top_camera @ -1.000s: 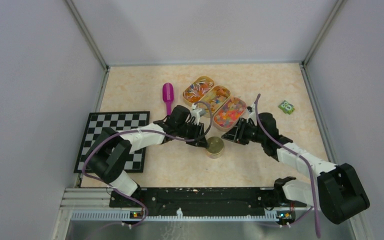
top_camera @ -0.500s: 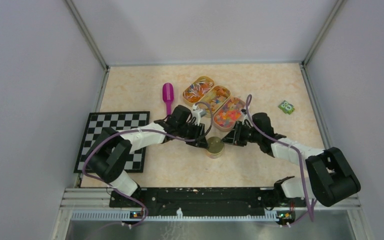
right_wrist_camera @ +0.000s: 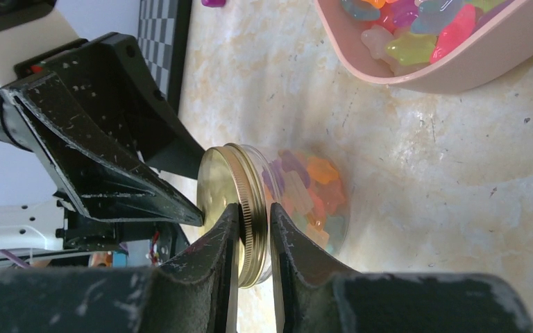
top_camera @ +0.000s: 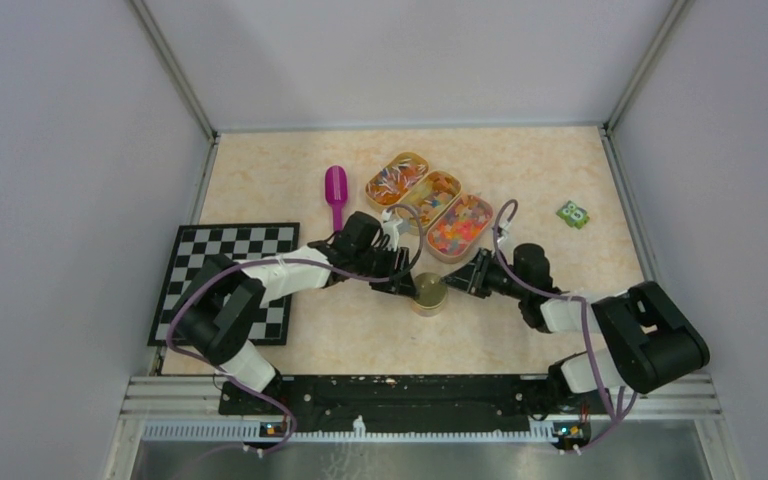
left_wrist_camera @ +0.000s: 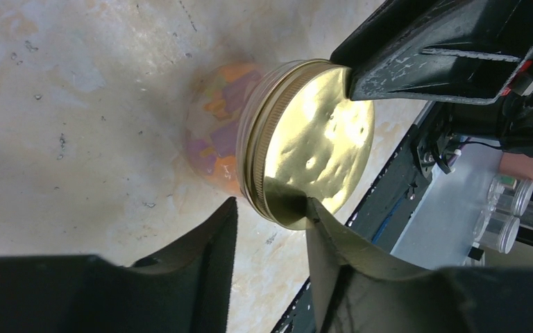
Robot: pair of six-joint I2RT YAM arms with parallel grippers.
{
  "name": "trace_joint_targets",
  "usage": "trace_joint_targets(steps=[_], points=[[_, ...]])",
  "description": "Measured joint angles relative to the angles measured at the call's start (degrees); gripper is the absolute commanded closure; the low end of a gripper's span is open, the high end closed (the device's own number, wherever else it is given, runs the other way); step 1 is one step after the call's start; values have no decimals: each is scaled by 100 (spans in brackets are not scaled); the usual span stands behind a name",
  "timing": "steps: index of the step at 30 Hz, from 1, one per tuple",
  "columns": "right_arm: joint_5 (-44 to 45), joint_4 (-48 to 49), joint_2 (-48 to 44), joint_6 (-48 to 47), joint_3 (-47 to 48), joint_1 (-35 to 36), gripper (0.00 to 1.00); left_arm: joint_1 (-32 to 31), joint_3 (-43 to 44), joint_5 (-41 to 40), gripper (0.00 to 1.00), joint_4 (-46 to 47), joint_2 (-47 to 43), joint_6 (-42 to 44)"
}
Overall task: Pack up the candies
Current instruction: Close the bottle lid on the packing bottle.
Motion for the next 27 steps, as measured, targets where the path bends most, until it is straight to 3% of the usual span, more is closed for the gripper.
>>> trace_joint_targets(steps=[5, 9, 15, 23, 25, 27], points=[[-24, 269, 0, 39, -48, 0, 86, -7, -24, 28, 45, 48, 4, -24], [37, -540, -407, -153, 122, 17, 82, -4, 87, -17, 40, -52, 74, 26], [111, -1873, -892, -415, 367, 24, 54, 46, 236, -136, 37, -125, 127, 138], [227, -3189, -1207, -551, 925, 37, 55, 72, 282, -173, 37, -129, 138, 243], [243, -3394, -1296, -586, 1117, 37, 60, 72, 289, -170, 37, -140, 138, 254], [245, -3517, -1397, -608, 1261, 37, 70, 72, 302, -164, 38, -157, 138, 267]])
